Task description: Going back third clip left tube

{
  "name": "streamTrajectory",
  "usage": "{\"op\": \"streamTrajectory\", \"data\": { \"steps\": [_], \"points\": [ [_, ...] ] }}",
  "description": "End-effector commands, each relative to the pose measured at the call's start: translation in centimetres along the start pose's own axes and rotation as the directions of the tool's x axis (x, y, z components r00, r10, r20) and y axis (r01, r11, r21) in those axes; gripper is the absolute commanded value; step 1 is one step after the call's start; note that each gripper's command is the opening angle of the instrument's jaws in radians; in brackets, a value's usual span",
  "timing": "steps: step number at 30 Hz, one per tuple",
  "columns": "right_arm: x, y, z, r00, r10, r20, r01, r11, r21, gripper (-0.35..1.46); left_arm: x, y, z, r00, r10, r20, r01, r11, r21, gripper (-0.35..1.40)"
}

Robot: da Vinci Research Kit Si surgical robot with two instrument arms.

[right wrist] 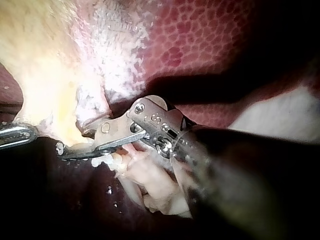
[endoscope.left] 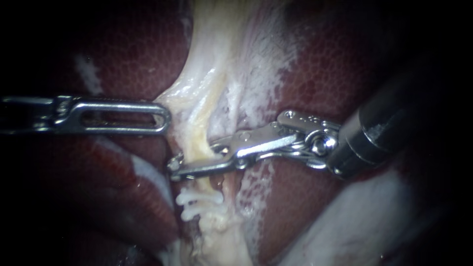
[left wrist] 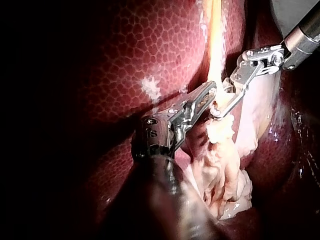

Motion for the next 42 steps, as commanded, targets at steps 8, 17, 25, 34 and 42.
{"op": "streamTrajectory", "data": {
  "steps": [8, 17, 25, 34, 42],
  "points": [
    [0.00, 0.01, 0.01, 1.000, 0.000, 0.000, 0.000, 1.000, 0.000, -0.35, 0.00, 0.00, 0.00, 1.0000, 0.000, 0.000, 0.000, 1.000, 0.000, -0.35],
    [0.07, 0.09, 0.19, 0.968, -0.239, -0.071, 0.238, 0.971, -0.028, 0.59, 0.00, 0.00, -0.01, 1.0000, 0.000, 0.000, 0.000, 1.000, 0.000, -0.35],
    [0.09, 0.16, 0.16, 0.932, -0.357, -0.070, 0.354, 0.934, -0.050, 0.60, 0.00, -0.02, -0.01, 1.0000, -0.001, 0.000, 0.001, 1.000, -0.001, -0.35],
    [0.09, 0.20, 0.16, 0.892, -0.449, -0.056, 0.446, 0.893, -0.057, 0.60, 0.00, -0.02, -0.01, 1.0000, -0.001, 0.000, 0.001, 1.000, -0.001, -0.35],
    [0.09, 0.22, 0.15, 0.850, -0.525, -0.043, 0.522, 0.850, -0.062, 0.60, 0.00, -0.03, 0.00, 1.0000, -0.001, 0.000, 0.001, 1.000, -0.001, -0.35]
  ]
}}
